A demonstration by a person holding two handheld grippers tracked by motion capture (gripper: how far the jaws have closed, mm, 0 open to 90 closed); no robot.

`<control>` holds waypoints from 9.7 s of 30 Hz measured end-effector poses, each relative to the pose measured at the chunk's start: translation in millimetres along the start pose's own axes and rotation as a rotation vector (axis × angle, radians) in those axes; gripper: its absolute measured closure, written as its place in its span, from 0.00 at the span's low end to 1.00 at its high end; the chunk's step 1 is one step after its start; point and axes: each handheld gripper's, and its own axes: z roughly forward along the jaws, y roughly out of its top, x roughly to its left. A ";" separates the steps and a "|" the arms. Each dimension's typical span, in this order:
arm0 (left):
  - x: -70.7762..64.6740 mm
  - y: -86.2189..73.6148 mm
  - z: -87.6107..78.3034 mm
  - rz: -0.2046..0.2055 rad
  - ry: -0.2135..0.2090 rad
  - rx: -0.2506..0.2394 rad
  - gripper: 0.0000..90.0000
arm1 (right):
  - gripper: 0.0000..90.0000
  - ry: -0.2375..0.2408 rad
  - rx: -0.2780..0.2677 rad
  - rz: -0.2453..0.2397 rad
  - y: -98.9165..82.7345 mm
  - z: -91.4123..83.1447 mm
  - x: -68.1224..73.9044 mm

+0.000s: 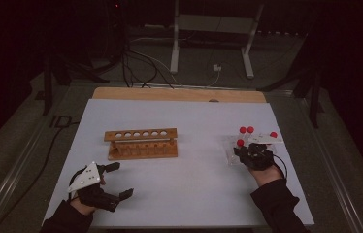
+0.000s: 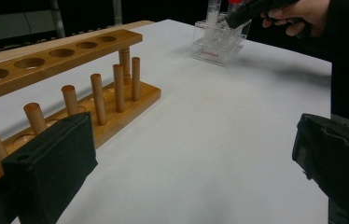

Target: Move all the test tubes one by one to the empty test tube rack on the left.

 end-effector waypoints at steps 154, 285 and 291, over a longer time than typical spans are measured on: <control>-21.9 155.0 133.0 0.164 -0.144 0.083 0.80 | 0.14 0.331 -0.080 -0.115 17.1 -30.3 89.6; 5.1 70.8 53.3 0.004 -0.034 0.084 0.02 | 0.17 -0.121 -0.219 0.083 -15.4 -66.4 -47.7; 5.4 69.5 50.9 -0.004 -0.032 0.084 0.02 | 0.25 -0.142 -0.155 0.129 -24.6 -54.6 -57.6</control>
